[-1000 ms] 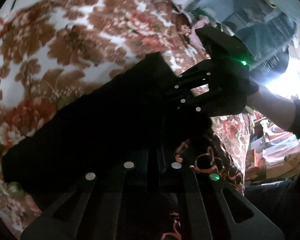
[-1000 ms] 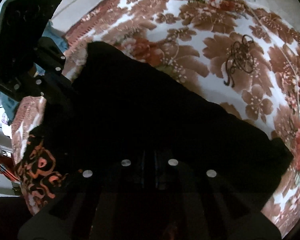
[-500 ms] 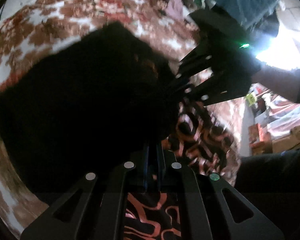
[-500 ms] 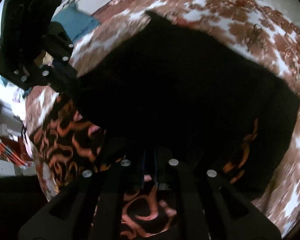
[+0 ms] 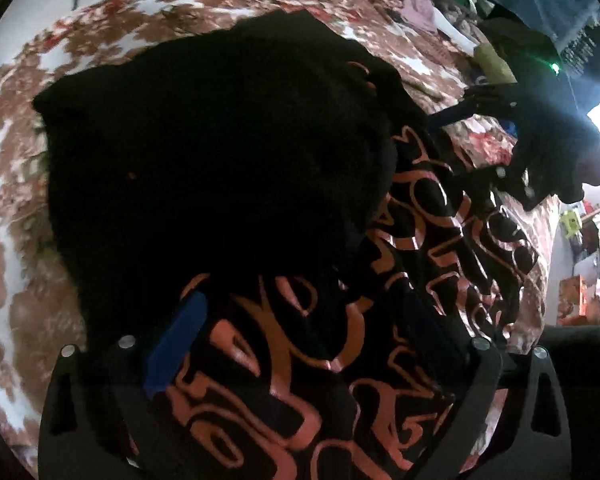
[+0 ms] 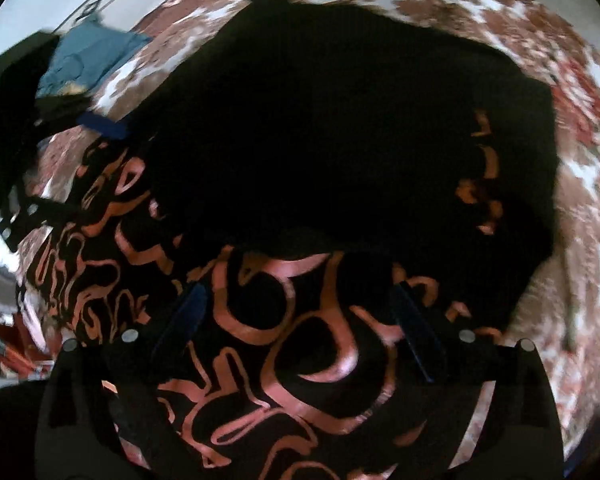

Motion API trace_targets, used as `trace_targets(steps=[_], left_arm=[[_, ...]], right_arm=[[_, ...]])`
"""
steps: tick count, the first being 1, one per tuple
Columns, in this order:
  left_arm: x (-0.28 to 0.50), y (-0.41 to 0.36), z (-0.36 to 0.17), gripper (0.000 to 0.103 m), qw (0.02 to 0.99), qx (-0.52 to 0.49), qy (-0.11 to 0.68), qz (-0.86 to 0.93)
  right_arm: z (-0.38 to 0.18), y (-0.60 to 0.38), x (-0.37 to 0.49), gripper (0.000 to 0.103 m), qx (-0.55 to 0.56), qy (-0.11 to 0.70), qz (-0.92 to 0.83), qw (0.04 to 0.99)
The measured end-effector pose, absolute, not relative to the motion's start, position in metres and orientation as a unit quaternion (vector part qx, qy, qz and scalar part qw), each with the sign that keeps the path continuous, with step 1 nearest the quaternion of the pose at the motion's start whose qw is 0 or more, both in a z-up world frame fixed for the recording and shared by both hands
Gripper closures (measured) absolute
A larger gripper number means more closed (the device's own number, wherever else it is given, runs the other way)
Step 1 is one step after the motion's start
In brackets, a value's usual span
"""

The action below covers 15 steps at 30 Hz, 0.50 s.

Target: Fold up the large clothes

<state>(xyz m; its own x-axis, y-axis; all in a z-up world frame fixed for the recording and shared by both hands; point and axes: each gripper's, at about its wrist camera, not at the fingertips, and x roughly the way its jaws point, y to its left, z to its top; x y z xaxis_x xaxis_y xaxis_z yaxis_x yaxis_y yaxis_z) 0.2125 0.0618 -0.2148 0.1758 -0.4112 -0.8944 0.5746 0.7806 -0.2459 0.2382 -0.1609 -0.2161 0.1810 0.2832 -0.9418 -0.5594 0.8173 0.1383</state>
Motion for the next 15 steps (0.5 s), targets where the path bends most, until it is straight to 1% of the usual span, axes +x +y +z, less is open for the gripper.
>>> trace_targets(steps=[2, 4, 7, 11, 13, 15], left_arm=[[0.215, 0.062, -0.202, 0.006, 0.778, 0.067, 0.546, -0.304], [0.227, 0.059, -0.192, 0.006, 0.798, 0.064, 0.535, -0.27], [0.247, 0.046, -0.192, 0.006, 0.822, 0.085, 0.523, -0.21], [0.281, 0.019, -0.217, 0.006, 0.831, 0.115, 0.528, -0.129], [0.29, 0.006, -0.233, 0.006, 0.828, 0.164, 0.523, -0.117], [0.291, 0.001, -0.249, 0.006, 0.816, 0.204, 0.528, -0.12]], right_arm=[[-0.205, -0.163, 0.244, 0.01, -0.116, 0.571, 0.255, 0.772], [-0.188, -0.161, 0.257, 0.01, -0.119, 0.547, 0.223, 0.799], [-0.182, -0.155, 0.279, 0.008, -0.134, 0.517, 0.164, 0.829], [-0.206, -0.135, 0.307, 0.008, -0.149, 0.502, 0.132, 0.842], [-0.224, -0.125, 0.316, 0.008, -0.173, 0.498, 0.126, 0.841], [-0.238, -0.129, 0.322, 0.008, -0.161, 0.511, 0.128, 0.835]])
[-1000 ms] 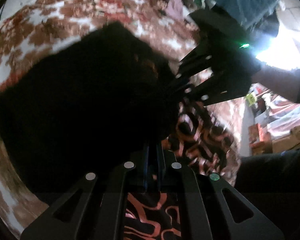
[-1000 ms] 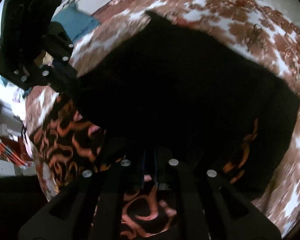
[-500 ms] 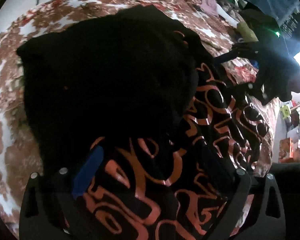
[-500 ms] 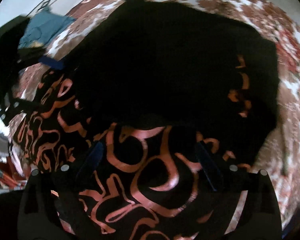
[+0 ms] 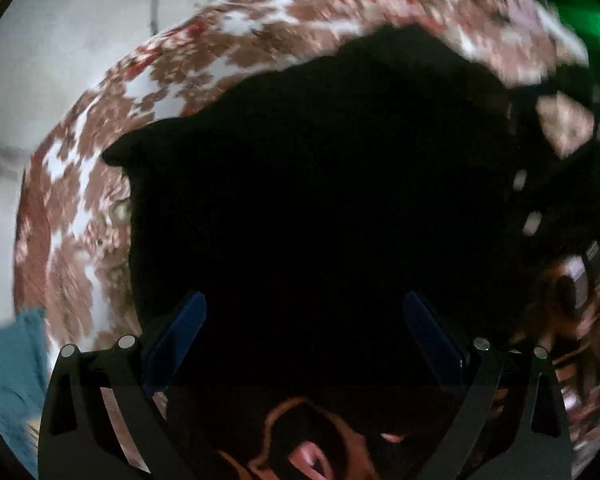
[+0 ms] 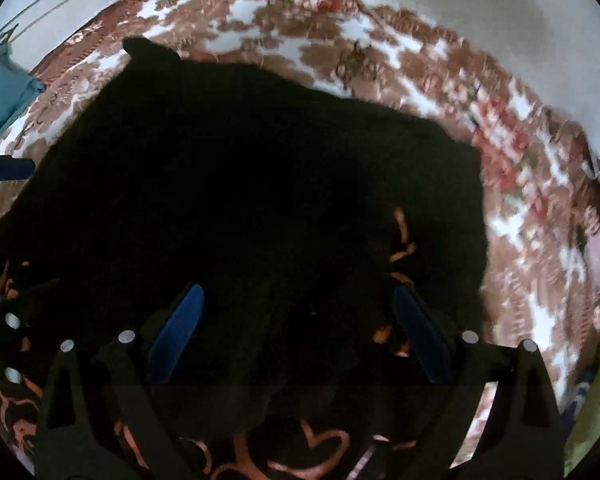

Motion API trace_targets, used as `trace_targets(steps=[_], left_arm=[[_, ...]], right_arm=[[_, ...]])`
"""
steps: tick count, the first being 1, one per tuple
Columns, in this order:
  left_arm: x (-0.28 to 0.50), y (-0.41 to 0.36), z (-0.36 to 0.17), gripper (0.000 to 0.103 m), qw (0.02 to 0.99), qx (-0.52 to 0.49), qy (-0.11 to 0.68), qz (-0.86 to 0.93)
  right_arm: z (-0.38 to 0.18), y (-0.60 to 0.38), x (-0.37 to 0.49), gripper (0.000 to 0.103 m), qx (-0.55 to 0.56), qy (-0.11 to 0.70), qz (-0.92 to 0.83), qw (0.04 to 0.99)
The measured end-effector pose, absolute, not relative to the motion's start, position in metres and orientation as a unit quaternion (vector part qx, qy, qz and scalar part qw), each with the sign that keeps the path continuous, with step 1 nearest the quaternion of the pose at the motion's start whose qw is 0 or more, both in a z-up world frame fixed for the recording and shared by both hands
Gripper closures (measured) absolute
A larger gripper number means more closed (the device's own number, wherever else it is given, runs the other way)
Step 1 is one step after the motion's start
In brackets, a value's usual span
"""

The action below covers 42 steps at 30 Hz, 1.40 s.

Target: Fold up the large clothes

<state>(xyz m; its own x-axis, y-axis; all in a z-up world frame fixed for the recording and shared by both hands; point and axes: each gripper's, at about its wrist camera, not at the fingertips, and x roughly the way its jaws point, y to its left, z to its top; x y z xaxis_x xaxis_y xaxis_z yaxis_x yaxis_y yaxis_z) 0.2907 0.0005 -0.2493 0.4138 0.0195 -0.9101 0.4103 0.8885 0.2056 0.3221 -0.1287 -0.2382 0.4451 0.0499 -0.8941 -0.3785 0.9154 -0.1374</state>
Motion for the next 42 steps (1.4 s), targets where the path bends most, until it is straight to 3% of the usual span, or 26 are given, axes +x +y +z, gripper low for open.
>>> trace_targets(steps=[4, 9, 18, 28, 42], left_arm=[[0.289, 0.019, -0.284, 0.005, 0.797, 0.21, 0.551, -0.131], [0.288, 0.034, -0.282, 0.004, 0.808, 0.162, 0.547, -0.146], [0.207, 0.137, -0.211, 0.005, 0.819, -0.03, 0.563, -0.104], [0.098, 0.174, -0.226, 0.005, 0.767, 0.016, 0.638, -0.066], [0.035, 0.202, -0.255, 0.005, 0.734, -0.109, 0.667, -0.068]], right_arm=[[-0.267, -0.137, 0.319, 0.005, -0.173, 0.523, 0.125, 0.825], [-0.283, -0.143, 0.312, 0.005, -0.174, 0.514, 0.132, 0.83], [-0.226, -0.205, 0.258, 0.005, -0.067, 0.538, 0.111, 0.833], [-0.224, -0.258, 0.163, 0.005, -0.086, 0.596, 0.071, 0.795], [-0.26, -0.298, 0.064, 0.005, 0.011, 0.684, 0.1, 0.722]])
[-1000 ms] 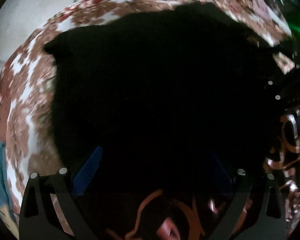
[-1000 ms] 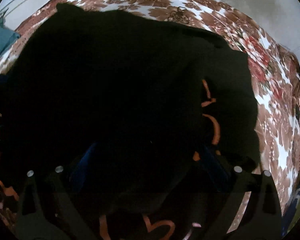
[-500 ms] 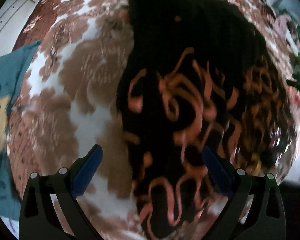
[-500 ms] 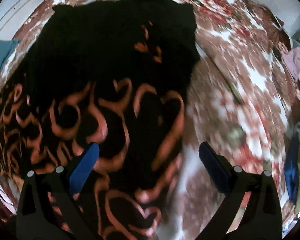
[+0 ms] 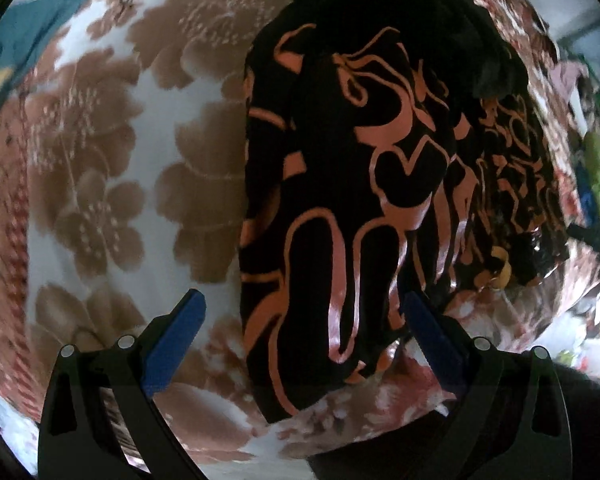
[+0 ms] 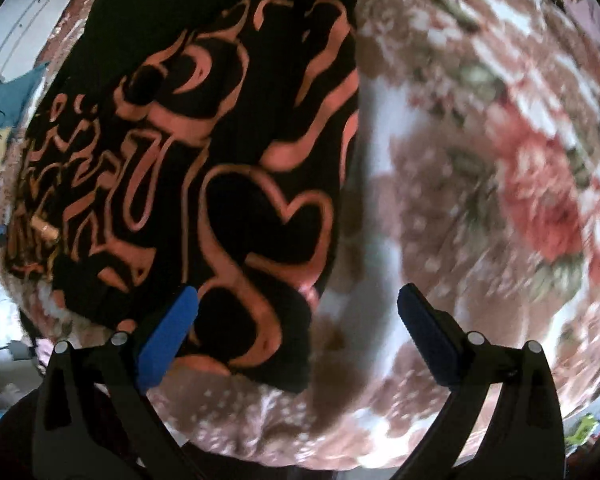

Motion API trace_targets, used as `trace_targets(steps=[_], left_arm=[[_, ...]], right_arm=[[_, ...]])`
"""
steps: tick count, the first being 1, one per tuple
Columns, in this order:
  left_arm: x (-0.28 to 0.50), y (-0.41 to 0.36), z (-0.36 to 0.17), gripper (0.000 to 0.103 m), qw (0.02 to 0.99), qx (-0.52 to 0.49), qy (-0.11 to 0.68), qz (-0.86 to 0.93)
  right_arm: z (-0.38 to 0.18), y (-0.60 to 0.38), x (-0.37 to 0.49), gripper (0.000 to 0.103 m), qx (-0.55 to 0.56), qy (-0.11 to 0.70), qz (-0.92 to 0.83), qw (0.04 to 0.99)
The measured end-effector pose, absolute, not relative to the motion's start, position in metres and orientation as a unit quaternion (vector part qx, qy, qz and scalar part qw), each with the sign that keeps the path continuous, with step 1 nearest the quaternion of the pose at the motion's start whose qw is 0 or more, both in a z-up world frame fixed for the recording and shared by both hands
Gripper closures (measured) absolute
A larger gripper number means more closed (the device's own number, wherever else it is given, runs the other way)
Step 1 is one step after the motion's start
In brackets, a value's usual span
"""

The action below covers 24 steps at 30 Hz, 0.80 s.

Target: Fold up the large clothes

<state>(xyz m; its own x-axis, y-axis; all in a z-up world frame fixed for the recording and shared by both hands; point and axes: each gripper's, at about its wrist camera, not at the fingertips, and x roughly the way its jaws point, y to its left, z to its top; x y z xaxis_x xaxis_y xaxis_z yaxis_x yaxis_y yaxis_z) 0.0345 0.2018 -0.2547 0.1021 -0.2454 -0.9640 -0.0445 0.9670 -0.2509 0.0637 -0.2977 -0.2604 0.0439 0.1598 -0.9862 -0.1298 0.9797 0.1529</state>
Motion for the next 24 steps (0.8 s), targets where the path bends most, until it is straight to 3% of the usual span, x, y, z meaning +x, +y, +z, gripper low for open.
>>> trace_targets(steps=[7, 15, 24], left_arm=[[0.02, 0.208, -0.272, 0.006, 0.712, -0.138, 0.685, -0.072], [0.001, 0.211, -0.29, 0.007, 0.683, -0.217, 0.691, -0.093], [0.013, 0.188, -0.288, 0.02, 0.678, -0.219, 0.687, -0.139]], right_arm=[[-0.278, -0.305, 0.052, 0.005, 0.049, 0.711, 0.098, 0.694], [-0.291, -0.3, 0.042, 0.016, 0.064, 0.719, 0.104, 0.684], [-0.299, -0.304, 0.043, 0.042, 0.058, 0.73, 0.111, 0.671]])
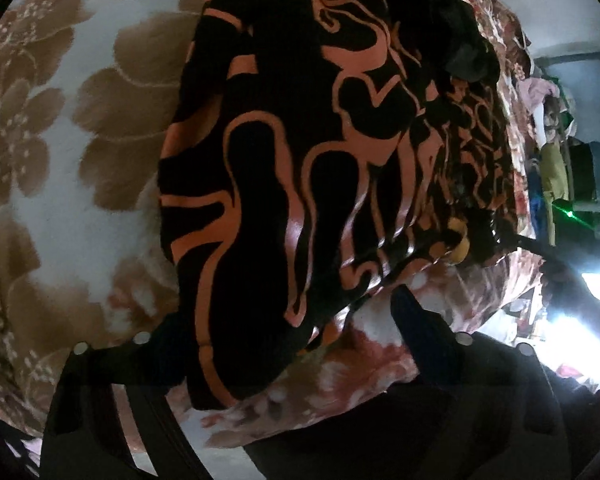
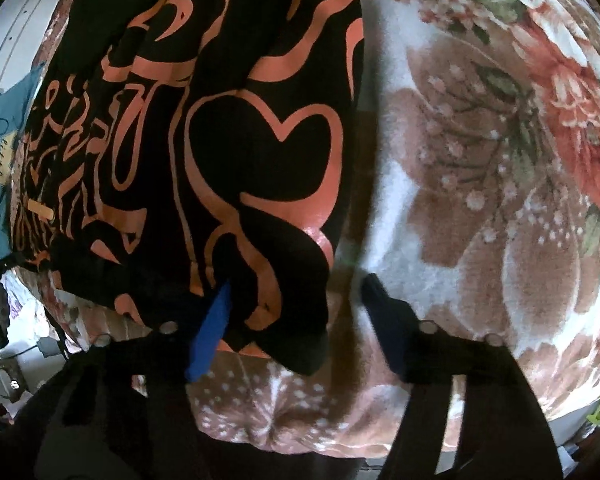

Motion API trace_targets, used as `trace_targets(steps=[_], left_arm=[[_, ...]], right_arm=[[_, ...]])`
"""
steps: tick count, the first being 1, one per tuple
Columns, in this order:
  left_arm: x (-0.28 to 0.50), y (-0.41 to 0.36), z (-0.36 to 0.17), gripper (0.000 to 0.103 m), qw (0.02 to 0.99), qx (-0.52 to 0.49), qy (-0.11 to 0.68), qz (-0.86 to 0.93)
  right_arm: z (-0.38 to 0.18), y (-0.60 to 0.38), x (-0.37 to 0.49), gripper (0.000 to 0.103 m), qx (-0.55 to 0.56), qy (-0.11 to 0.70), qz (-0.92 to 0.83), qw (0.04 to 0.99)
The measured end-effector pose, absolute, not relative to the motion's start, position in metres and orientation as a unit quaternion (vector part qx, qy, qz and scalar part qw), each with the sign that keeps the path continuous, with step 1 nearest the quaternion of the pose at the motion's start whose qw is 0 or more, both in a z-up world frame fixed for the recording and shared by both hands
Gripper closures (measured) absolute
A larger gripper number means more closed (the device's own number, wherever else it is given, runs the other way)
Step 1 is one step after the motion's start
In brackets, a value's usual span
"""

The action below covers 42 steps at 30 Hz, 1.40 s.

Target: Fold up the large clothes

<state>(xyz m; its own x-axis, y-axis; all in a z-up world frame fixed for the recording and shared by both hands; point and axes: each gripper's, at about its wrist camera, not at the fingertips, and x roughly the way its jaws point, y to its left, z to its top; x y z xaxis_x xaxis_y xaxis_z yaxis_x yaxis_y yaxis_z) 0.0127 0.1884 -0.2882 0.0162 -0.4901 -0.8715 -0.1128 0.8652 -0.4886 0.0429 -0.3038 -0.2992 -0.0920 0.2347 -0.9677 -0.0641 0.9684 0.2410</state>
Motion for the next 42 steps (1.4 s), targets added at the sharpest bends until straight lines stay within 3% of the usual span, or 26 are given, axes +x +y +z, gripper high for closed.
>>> trace_targets(steps=[9, 14, 16, 17, 19, 21, 24, 25, 26, 28, 35, 42], left_arm=[[0.019, 0.183, -0.286, 0.021, 0.676, -0.214, 0.692, -0.138], [0.022, 0.184, -0.292, 0.021, 0.672, -0.235, 0.688, -0.139], [0.023, 0.188, -0.297, 0.021, 0.666, -0.255, 0.687, -0.139], [0.024, 0.189, -0.299, 0.021, 0.662, -0.265, 0.687, -0.139], [0.026, 0.192, -0.299, 0.021, 0.659, -0.279, 0.684, -0.144], [0.027, 0.189, -0.3, 0.028, 0.656, -0.278, 0.685, -0.153], [0.027, 0.183, -0.3, 0.04, 0.654, -0.273, 0.686, -0.166], [0.027, 0.182, -0.3, 0.047, 0.654, -0.275, 0.684, -0.17], [0.028, 0.18, -0.301, 0.064, 0.653, -0.274, 0.685, -0.171], [0.029, 0.176, -0.301, 0.08, 0.653, -0.263, 0.687, -0.18], [0.042, 0.165, -0.271, 0.091, 0.663, -0.239, 0.68, -0.202], [0.072, 0.151, -0.213, 0.092, 0.693, -0.247, 0.633, -0.241]], right_arm=[[-0.28, -0.304, 0.05, 0.04, 0.085, 0.732, 0.129, 0.664], [-0.306, -0.307, 0.047, 0.041, 0.117, 0.751, 0.117, 0.639], [-0.31, -0.311, 0.049, 0.046, 0.131, 0.75, 0.116, 0.638], [-0.31, -0.313, 0.05, 0.058, 0.13, 0.749, 0.117, 0.639], [-0.308, -0.316, 0.052, 0.067, 0.124, 0.749, 0.125, 0.639], [-0.304, -0.316, 0.055, 0.078, 0.116, 0.75, 0.133, 0.637], [-0.298, -0.313, 0.058, 0.085, 0.104, 0.749, 0.142, 0.638], [-0.296, -0.312, 0.059, 0.085, 0.1, 0.749, 0.144, 0.639], [-0.294, -0.311, 0.059, 0.086, 0.095, 0.748, 0.145, 0.64], [-0.291, -0.307, 0.062, 0.087, 0.097, 0.75, 0.14, 0.64], [-0.26, -0.299, 0.064, 0.09, 0.087, 0.739, 0.153, 0.65], [-0.201, -0.284, 0.092, 0.091, 0.096, 0.693, 0.202, 0.685]])
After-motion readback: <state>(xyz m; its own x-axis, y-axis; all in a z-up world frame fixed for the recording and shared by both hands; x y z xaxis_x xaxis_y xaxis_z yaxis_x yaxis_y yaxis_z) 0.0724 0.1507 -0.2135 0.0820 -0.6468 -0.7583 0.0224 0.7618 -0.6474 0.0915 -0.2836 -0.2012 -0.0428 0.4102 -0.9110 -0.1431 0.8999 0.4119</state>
